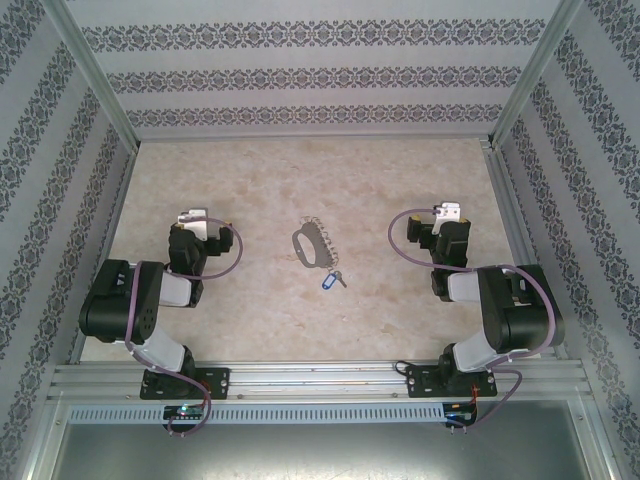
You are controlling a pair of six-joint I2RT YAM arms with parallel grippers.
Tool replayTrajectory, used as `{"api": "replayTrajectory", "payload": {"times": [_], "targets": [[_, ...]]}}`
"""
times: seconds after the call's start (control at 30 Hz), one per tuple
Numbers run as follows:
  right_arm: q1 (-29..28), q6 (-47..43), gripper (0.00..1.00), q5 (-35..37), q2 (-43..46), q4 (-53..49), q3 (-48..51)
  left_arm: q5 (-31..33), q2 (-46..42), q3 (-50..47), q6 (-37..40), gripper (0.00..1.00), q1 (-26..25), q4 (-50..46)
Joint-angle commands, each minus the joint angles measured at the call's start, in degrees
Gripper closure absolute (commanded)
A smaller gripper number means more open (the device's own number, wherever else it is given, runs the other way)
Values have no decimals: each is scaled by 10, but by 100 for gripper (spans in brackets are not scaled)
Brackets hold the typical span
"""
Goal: Put the keys on the keyring
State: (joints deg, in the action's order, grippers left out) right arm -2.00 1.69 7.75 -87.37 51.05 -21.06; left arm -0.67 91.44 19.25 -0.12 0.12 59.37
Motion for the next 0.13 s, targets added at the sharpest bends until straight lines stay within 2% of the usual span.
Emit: {"api": "replayTrajectory", "payload": {"times": [0.0, 0.1], "targets": [[2, 5, 2, -14, 7, 2, -10, 26, -6, -4, -13, 0, 3, 2], [1, 4, 2, -13, 9, 5, -6, 36, -6, -16, -14, 0, 2, 28]]}}
